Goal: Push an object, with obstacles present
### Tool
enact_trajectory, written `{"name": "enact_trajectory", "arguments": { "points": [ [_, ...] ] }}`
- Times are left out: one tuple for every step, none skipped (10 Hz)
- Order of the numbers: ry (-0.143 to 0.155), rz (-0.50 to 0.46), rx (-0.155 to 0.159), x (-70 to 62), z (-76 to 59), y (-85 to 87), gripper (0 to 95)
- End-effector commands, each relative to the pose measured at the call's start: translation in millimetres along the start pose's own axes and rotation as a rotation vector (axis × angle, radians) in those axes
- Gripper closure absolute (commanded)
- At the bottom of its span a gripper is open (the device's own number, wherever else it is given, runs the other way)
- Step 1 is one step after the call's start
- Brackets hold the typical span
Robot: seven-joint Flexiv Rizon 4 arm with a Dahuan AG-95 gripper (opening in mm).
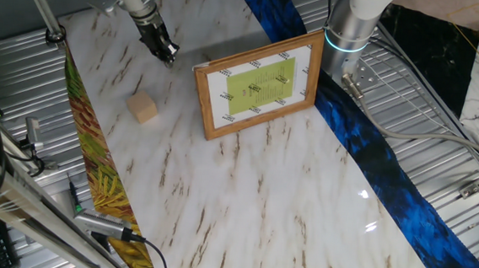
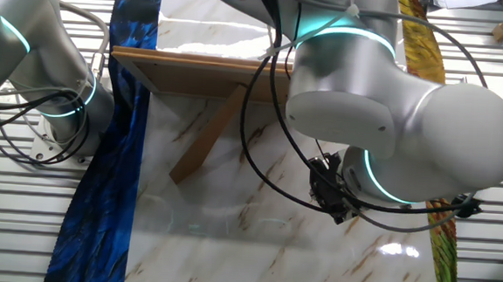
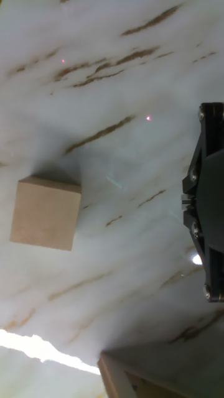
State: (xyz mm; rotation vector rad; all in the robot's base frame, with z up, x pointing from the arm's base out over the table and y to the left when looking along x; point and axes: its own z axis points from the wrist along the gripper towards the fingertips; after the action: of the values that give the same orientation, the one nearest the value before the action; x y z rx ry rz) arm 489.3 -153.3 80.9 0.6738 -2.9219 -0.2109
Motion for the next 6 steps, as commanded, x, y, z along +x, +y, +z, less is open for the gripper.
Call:
{"name": "enact_trajectory", "arguments": {
  "points": [
    [-0.007,0.023,0.001,0.9,0.5,0.5,95.0],
    [-0.009,0.040,0.002,0.9,0.5,0.5,95.0],
    [-0.008,0.056,0.005,0.9,0.5,0.5,95.0],
    [-0.007,0.046,0.004,0.9,0.5,0.5,95.0],
    [-0.006,0.045,0.006,0.9,0.5,0.5,95.0],
    [-0.011,0.063,0.009,0.9,0.5,0.5,95.0]
  ]
}}
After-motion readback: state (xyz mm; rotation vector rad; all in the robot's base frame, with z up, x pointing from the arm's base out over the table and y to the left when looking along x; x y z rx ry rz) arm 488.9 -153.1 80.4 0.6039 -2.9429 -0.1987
